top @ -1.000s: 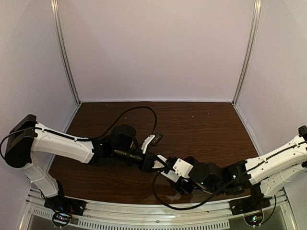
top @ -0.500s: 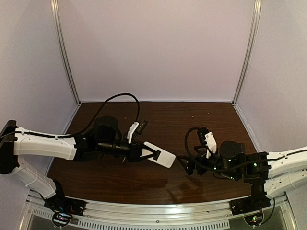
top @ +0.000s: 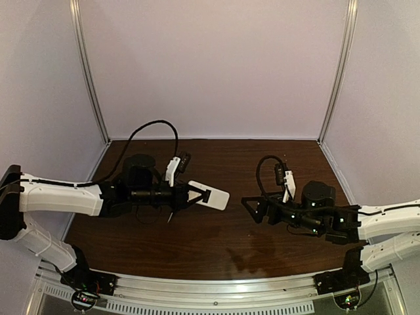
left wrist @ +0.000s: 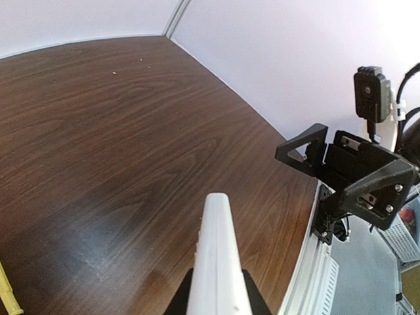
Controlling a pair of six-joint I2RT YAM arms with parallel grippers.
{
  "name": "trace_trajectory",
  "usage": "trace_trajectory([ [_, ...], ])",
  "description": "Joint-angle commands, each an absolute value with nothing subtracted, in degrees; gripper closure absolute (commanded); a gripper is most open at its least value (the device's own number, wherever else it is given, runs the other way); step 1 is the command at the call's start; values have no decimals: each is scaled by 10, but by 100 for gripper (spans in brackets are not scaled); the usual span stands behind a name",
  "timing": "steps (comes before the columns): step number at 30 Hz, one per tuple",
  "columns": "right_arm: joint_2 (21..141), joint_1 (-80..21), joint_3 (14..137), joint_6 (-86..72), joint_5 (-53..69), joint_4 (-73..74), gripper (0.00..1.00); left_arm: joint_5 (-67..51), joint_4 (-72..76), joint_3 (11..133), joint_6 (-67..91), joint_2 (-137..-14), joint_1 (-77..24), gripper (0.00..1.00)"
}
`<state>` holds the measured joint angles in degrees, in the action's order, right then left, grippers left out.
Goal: Unload the batteries from the remote control
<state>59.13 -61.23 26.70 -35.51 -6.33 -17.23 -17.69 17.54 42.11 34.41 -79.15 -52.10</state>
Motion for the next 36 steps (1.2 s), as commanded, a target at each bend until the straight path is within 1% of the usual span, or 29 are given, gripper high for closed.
trace_trajectory([
  [1, 625, -604, 247, -356, -42, -274, 0, -135, 237, 422, 336, -790, -515, 100],
  [4, 668, -581, 263, -348, 56, -297, 0, -149, 240, 423, 347, -780, -511, 100],
  [7, 700, -566, 266, -335, 150, -343, 0, -190, 265, 417, 364, -771, -501, 100],
  [13, 739, -550, 271, -323, 226, -422, 0, -273, 333, 406, 398, -774, -485, 100],
  [16, 750, -536, 262, -352, 236, -465, 0, -294, 358, 396, 410, -770, -485, 100],
  [20, 773, -531, 259, -388, 273, -513, 0, -284, 379, 366, 441, -753, -485, 100],
  [23, 776, -530, 251, -427, 302, -555, 0, -307, 438, 338, 477, -746, -487, 100],
  [25, 773, -531, 244, -457, 319, -581, 0, -287, 471, 314, 502, -736, -495, 100],
  [27, 769, -533, 240, -471, 329, -599, 0, -268, 472, 305, 516, -729, -506, 100],
  [36, 763, -569, 241, -475, 332, -576, 2, -255, 485, 327, 542, -745, -571, 100],
])
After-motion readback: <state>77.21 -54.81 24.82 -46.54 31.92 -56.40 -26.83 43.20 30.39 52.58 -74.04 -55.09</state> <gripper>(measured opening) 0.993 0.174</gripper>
